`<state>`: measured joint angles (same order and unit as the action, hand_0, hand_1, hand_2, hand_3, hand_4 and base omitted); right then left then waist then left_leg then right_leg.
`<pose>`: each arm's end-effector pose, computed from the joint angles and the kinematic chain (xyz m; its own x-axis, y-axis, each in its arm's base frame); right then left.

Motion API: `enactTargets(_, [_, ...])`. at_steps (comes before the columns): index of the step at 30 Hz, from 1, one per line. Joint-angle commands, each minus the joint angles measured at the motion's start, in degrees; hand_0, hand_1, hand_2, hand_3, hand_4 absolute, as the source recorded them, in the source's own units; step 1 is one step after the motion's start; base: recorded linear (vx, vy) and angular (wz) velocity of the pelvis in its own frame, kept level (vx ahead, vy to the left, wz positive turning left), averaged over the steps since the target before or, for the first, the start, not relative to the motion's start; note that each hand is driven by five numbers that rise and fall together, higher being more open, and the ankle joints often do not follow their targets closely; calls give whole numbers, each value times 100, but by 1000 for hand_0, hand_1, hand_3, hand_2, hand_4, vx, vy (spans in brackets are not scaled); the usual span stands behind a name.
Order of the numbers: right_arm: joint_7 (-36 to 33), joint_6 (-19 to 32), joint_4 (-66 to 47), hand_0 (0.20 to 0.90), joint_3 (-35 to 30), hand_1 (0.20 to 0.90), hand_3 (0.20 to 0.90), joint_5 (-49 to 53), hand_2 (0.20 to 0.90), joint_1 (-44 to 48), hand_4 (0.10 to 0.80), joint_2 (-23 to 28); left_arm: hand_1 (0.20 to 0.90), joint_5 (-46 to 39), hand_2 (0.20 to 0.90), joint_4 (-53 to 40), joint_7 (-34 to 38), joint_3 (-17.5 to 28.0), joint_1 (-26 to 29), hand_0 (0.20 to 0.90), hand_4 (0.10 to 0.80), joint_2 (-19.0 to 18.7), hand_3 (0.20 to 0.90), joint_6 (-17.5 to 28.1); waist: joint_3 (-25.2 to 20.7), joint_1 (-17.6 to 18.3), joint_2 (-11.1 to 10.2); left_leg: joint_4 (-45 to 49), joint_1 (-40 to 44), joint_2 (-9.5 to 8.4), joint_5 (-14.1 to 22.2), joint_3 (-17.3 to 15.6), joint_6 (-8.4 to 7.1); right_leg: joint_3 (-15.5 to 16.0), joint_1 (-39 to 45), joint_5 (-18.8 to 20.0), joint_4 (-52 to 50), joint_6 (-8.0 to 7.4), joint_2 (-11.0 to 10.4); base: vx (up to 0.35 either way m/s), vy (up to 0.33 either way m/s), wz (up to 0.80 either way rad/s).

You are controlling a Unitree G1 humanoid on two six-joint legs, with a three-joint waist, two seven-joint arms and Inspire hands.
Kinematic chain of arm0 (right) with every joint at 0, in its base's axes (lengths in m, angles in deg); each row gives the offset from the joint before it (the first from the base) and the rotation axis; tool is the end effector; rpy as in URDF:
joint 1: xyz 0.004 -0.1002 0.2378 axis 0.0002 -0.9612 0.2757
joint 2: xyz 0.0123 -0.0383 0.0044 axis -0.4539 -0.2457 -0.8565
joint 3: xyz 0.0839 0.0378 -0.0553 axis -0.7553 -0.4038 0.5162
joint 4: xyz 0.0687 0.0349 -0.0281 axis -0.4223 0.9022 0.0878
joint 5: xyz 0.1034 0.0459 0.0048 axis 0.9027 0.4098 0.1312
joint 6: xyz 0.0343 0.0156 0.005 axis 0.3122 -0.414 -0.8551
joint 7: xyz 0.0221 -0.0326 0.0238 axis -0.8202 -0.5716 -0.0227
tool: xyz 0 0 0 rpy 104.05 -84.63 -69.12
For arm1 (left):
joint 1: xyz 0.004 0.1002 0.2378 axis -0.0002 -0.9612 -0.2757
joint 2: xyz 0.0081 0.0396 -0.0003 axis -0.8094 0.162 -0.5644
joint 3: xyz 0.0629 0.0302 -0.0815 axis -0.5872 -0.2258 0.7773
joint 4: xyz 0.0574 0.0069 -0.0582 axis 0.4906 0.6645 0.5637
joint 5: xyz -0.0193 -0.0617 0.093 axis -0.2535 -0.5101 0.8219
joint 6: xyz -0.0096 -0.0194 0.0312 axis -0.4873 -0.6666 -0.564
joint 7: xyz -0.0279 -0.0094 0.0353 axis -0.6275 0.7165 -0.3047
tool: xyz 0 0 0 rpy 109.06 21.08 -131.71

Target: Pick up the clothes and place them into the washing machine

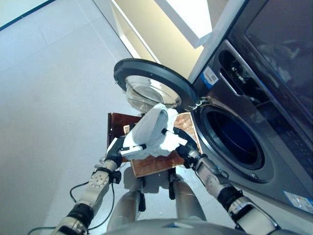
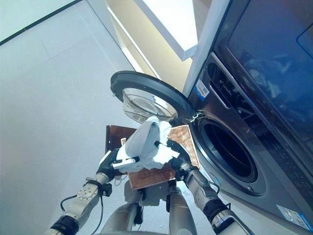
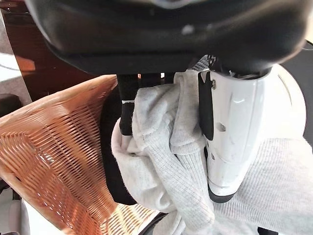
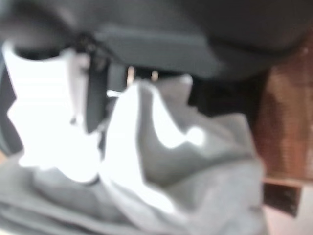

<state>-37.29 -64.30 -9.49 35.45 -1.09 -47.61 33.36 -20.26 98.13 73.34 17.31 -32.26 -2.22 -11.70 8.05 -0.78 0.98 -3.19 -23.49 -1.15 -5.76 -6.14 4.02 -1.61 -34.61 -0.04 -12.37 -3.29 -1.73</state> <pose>0.2318 -0.1621 -0.0414 0.8885 0.3860 -0.2482 -0.2466 0.8577 0.4511 0.1939 0.1831 -0.0487 0.9272 -0.1835 -0.3265 0.2019 0.9791 0.0232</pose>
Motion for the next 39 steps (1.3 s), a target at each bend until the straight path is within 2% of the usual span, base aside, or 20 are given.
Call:
enactTargets(1, [615,86,-822,200,337,200,200,64,200,-105,300,-360,200,20,200,-516,-107,164,273,200,300,142,200,753,-308,61,-216,317,-218,-244,500,107,-174,354,311,534,989,90,-94,0,0,0])
enactTargets(8, [563,151,-725,200,31,200,200,343,200,-264,300,-420,211,137,211,-387,67,239,295,211,308,155,211,769,-326,88,-219,301,-208,-245,511,92,-174,344,312,532,986,84,-91,0,0,0])
enactTargets(9, [564,161,-703,200,-35,200,200,415,200,-294,300,-435,900,151,900,-398,91,252,286,900,800,161,900,770,-322,92,-219,299,-207,-244,513,91,-173,343,317,530,990,85,-94,0,0,0])
enactTargets(15, [455,252,-356,200,-612,200,200,757,200,-513,300,-513,900,178,900,-356,222,379,237,900,800,177,900,767,-310,147,-214,308,-205,-244,523,62,-176,339,311,536,983,79,-93,0,0,0])
enactTargets(39, [332,318,665,200,-2124,200,200,1604,200,-980,300,-576,900,7,900,-217,393,687,257,900,800,199,900,773,-295,309,-246,356,-221,-225,587,26,-181,322,294,519,947,89,-68,1,0,0])
